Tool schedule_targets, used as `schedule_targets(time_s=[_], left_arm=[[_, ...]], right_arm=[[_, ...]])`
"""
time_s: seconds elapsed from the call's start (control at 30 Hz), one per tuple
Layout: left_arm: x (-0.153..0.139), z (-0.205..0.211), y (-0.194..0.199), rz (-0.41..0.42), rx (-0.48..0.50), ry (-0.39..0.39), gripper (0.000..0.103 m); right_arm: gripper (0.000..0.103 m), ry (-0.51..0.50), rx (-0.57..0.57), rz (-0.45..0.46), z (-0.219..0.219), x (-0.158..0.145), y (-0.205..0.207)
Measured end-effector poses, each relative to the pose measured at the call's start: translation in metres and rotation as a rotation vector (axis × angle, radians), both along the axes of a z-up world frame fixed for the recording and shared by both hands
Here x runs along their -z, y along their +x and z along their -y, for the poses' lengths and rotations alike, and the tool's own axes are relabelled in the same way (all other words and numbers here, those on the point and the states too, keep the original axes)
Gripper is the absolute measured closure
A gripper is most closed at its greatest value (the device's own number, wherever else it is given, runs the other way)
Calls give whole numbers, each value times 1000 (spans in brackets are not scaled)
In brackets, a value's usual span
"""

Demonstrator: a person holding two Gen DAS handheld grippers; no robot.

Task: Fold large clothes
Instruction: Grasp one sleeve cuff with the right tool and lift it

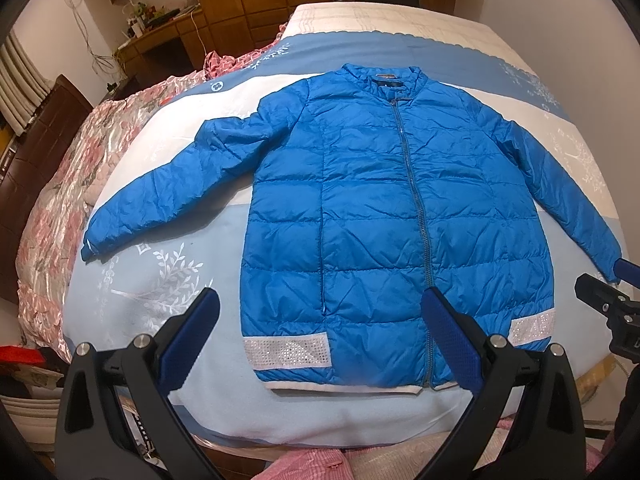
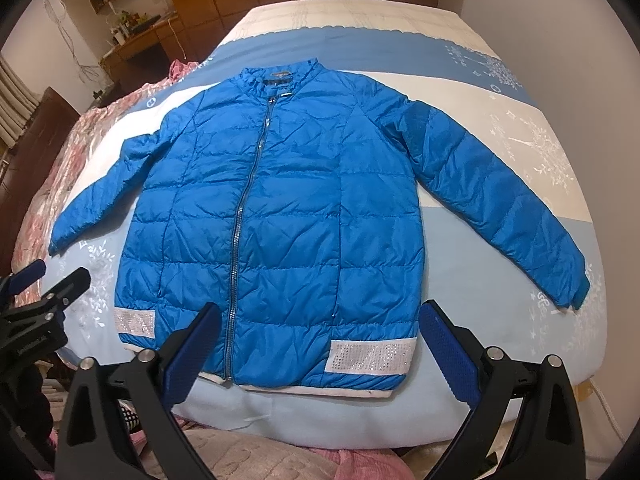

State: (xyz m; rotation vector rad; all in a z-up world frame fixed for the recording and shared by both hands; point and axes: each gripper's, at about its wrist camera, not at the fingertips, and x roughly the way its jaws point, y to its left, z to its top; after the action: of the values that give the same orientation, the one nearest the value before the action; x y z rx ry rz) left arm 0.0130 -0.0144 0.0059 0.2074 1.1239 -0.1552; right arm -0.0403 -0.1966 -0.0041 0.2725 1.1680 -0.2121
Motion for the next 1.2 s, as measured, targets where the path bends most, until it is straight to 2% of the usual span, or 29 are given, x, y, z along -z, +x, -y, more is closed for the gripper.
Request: schedule_targets(time_s=[0.13,0.2,0.27,0.37,0.5,0.67,0.83,1.0,1.13,1.2], left_arm=[[5,12,8,-17,22,-30,3],[11,22,17,-29,34,-34,3],[20,36,26,-34,58,-31,3],[35,63,41,-58,118,-55,3],[53,115,64,-70,211,-37,3],[65,203,89,-61,336,-24,3],[80,280,115,-90,382,-87,3],[106,338,133,-128,408,-125,3],[130,360,147,-131,402,-108,4],[141,361,155,-144,375,-104,4]], right_arm=[[4,21,29,74,19,-1,-5],[4,40,55,124,38,4,-9],[4,85,109,135,65,15,-14],[4,138,260,127,125,36,-32],[4,123,488,114,216,57,-75],[4,158,688,113,322,84,-131],[8,204,764,91,386,113,-159],[15,287,773,92,421,140,-167],[22,395,791,84,438,168,-168],[31,420,784,72,441,180,-165]])
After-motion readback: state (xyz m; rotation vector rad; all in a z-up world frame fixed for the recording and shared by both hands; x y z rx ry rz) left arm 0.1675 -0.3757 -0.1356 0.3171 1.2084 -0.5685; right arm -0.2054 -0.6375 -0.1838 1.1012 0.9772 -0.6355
